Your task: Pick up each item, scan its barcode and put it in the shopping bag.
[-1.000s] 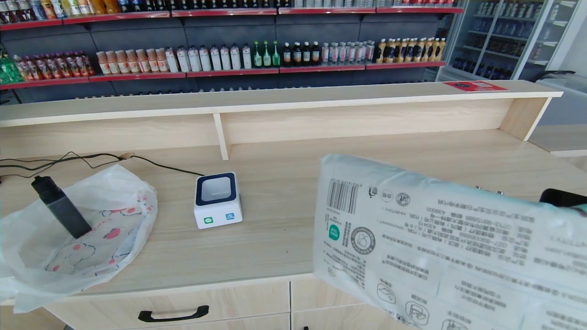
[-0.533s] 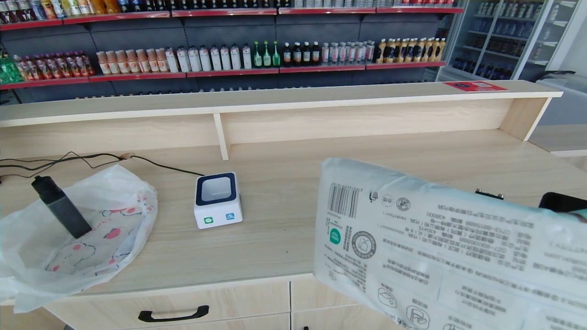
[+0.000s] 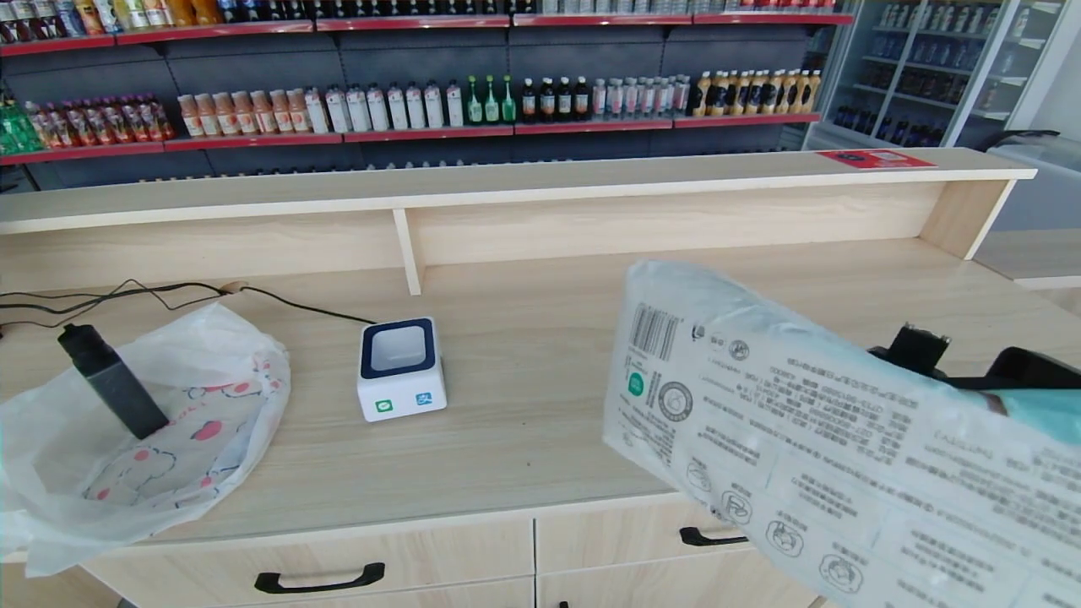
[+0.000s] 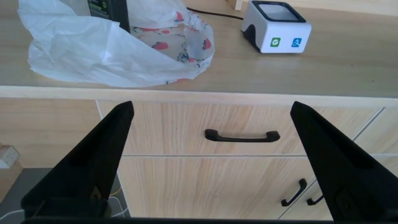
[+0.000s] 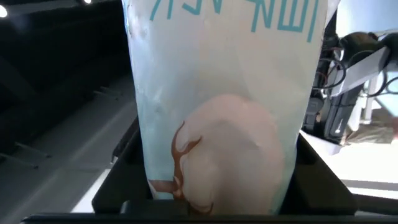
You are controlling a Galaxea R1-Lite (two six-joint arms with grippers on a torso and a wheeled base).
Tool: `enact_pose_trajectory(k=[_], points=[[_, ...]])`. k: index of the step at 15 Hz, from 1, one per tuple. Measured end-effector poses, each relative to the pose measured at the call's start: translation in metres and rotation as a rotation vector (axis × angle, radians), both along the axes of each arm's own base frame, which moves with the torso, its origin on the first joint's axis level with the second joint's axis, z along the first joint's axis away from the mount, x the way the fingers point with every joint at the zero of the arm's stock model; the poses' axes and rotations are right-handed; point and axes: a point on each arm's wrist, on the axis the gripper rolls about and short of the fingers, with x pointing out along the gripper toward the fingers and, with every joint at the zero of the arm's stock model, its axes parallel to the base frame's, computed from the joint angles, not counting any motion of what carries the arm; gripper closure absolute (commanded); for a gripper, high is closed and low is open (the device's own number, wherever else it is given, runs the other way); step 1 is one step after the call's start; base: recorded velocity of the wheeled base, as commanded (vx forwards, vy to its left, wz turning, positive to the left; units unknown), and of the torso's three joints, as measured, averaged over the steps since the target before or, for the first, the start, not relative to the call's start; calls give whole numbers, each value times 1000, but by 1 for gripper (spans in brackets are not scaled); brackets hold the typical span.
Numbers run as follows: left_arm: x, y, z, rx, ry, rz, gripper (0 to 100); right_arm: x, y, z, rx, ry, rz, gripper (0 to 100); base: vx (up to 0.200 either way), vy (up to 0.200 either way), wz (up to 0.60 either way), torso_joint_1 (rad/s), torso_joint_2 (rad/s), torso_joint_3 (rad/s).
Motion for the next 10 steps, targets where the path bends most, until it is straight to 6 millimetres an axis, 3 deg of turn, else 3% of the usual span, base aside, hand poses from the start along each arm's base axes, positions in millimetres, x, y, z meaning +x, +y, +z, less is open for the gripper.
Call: enact_pose_trajectory(k=[5, 10], points=[[0, 0, 0, 0, 0, -1, 0, 2, -9, -36, -127, -638, -199, 100, 0, 0, 0, 0, 0, 0], [0, 0, 0, 0, 0, 0, 0, 26, -25, -45, -282, -978, -506, 100, 0, 0, 0, 0, 0, 0]])
